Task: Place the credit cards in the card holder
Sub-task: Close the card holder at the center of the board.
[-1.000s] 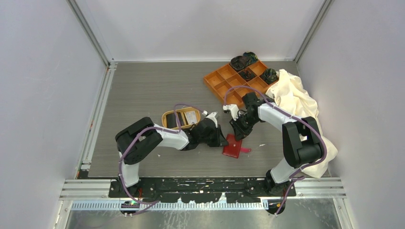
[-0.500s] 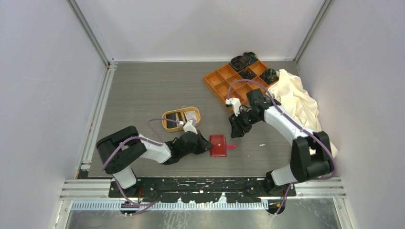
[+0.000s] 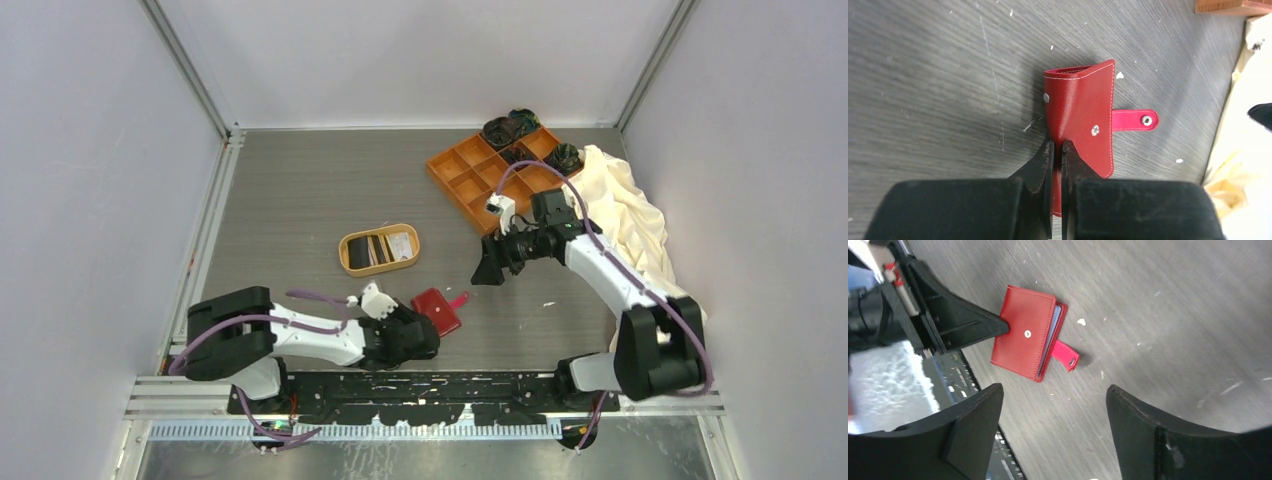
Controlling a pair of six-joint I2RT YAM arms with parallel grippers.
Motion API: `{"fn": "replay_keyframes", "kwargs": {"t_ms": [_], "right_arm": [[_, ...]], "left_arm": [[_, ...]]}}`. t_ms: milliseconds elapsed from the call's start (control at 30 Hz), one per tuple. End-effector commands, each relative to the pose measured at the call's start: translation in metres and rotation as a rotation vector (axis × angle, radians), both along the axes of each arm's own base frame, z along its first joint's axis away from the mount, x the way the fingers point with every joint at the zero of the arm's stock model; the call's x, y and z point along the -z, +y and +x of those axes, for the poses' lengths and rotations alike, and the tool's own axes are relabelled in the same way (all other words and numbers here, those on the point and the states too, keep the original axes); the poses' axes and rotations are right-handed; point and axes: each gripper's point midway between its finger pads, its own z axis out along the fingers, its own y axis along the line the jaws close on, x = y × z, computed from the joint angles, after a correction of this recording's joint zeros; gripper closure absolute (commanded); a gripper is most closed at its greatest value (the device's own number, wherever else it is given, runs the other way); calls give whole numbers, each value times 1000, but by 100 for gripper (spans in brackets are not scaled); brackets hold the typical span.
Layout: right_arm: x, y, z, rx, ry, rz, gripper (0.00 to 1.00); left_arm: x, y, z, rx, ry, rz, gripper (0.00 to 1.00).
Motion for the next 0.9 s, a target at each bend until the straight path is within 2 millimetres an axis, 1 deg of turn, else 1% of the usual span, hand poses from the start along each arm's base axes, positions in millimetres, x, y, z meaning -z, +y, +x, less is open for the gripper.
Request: {"fn": "replay_keyframes", "kwargs": {"t_ms": [0,33,67,167,233,367,567,733,800,867], "right_arm": [[15,10,7,70,220,29,29],[23,9,7,82,269,9,34],[30,8,7,92,306,-13,37],[49,6,7,115,381,-79,40],[57,6,8,122,418,-106,43],[66,10,7,117,465,-128,53],[72,16,11,111,483,-156,58],[78,18,10,101,512,-179,64],[79,18,10,102,521,-180,69],[80,19,10,99,525,-179,71]], "left_arm": [[24,43,-1,-155,-16,194,100],[28,38,-3,-154,-2,189,100],[32,34,-3,-154,9,187,100],[39,23,-5,-145,29,186,100],[40,19,-6,-140,29,186,100],[39,16,-5,-135,21,184,100],[40,14,-6,-130,18,178,100],[41,11,-6,-119,19,174,100],[41,11,-6,-120,17,173,100],[41,11,-6,-118,17,173,100]]}}
